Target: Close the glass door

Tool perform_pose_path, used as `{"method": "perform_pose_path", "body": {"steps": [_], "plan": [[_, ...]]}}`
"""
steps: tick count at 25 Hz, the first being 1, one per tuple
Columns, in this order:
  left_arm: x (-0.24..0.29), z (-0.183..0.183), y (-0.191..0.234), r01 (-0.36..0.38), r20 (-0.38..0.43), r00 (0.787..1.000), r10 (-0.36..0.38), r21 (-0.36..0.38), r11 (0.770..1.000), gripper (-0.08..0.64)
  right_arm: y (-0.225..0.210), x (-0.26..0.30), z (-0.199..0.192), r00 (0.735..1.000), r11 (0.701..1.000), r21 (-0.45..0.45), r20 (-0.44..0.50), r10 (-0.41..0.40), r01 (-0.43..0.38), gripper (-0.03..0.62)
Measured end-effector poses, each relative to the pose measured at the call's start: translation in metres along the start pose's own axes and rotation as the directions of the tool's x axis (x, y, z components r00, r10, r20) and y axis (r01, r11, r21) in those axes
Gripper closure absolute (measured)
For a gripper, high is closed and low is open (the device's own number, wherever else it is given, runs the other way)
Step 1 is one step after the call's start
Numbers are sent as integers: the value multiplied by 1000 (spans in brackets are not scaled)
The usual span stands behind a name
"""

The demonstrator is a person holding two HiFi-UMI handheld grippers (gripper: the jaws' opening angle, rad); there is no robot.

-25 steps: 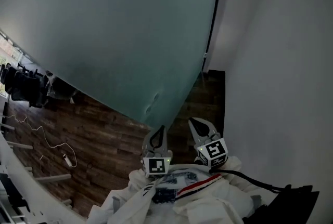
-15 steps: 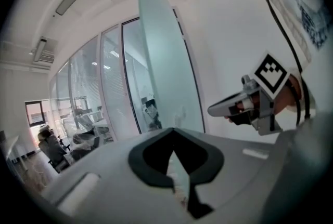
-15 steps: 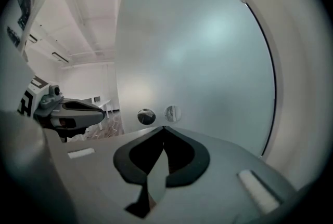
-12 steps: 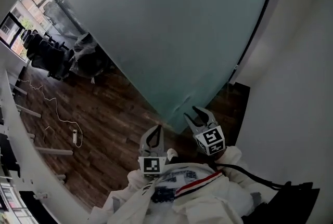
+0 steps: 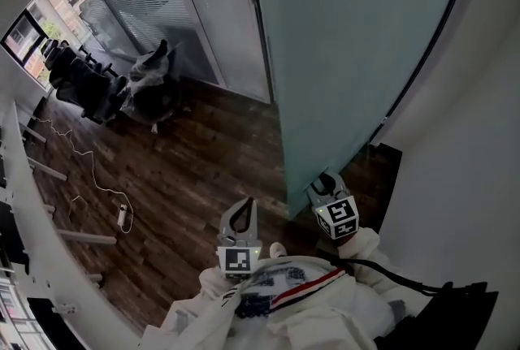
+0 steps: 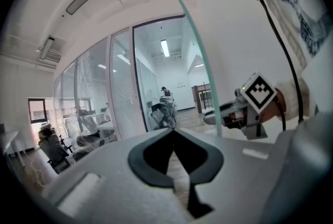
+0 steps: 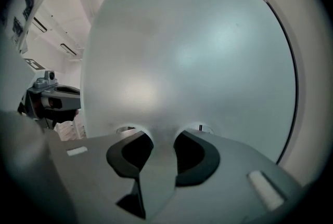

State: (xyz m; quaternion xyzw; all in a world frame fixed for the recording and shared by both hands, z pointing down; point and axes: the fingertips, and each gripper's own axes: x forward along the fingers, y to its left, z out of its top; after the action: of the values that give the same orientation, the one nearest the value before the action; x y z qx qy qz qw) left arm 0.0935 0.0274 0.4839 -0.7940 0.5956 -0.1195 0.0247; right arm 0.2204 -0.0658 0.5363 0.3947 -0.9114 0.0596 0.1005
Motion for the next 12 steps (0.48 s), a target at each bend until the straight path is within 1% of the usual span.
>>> {"method": "perform_pose_path", "body": {"steps": [3, 6, 9, 12], "plan": [[8, -26, 19, -2, -23, 1000, 3, 21, 1000, 558, -5, 18, -14, 1000, 1000, 15, 15, -18, 18, 472], [10, -35, 30, 11, -32, 999, -10, 40, 999, 558, -8, 30, -13, 999, 999, 24, 14, -40, 39, 472], [10, -42, 38, 10, -28, 1000, -9, 19, 1000, 558, -10, 43, -12, 999, 998, 30, 1, -46, 46, 472], [21, -55, 43, 0, -44, 999, 1, 22, 1000, 558, -21, 60, -20, 999, 998, 34, -15, -44, 45, 472]]}}
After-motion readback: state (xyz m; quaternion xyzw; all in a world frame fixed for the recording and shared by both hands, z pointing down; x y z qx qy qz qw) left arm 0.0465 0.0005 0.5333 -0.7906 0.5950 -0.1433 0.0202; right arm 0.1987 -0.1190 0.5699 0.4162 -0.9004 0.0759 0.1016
